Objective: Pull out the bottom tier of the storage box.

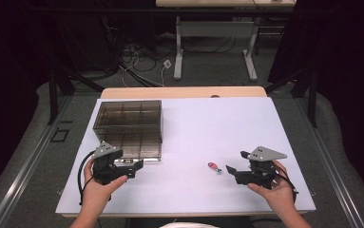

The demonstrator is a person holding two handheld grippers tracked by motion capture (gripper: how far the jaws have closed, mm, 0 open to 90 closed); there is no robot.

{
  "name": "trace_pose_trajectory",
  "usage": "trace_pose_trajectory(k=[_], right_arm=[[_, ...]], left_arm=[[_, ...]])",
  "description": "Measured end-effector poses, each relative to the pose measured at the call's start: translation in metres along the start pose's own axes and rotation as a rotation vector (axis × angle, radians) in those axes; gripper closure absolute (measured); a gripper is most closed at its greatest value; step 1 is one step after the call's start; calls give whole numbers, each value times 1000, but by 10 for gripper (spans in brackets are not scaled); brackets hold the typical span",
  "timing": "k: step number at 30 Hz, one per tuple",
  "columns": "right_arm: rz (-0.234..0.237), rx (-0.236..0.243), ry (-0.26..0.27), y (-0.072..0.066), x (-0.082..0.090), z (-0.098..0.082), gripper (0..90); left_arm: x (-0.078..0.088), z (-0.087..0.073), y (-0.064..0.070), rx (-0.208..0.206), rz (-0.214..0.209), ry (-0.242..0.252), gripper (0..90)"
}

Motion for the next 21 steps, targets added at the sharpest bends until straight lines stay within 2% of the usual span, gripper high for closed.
trace_pose_trajectory(k=[2, 5, 8, 11, 17, 19, 21], right_arm=[[4, -6, -2, -2, -2, 1, 236], [17, -13, -20, -3, -5, 3, 239], [19, -16, -37, -4, -9, 5, 251], [20, -22, -56, -6, -14, 7, 264], [25, -26, -86, -8, -24, 13, 305], [27, -30, -88, -9, -27, 15, 317], [30, -32, -98, -10, -30, 17, 336]], left_arm=[[3, -2, 2, 4, -9, 15, 0], [5, -4, 3, -2, -5, 22, 1], [7, -7, 5, -4, -32, 36, 0], [8, -10, 6, -26, -39, 51, 1], [11, -15, 7, -84, -21, 78, 0], [12, -16, 8, -91, -21, 89, 0], [12, -16, 9, -80, -27, 95, 0]])
Point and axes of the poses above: each handheld gripper's, and its own axes: x roughly backward along the jaws, z roughly out of its top, y roughly to its right, the point moved 4 cm from there along -x, roughly forward along the jaws, and after that the axes turned 12 degrees about -x, right-handed, at the moved point
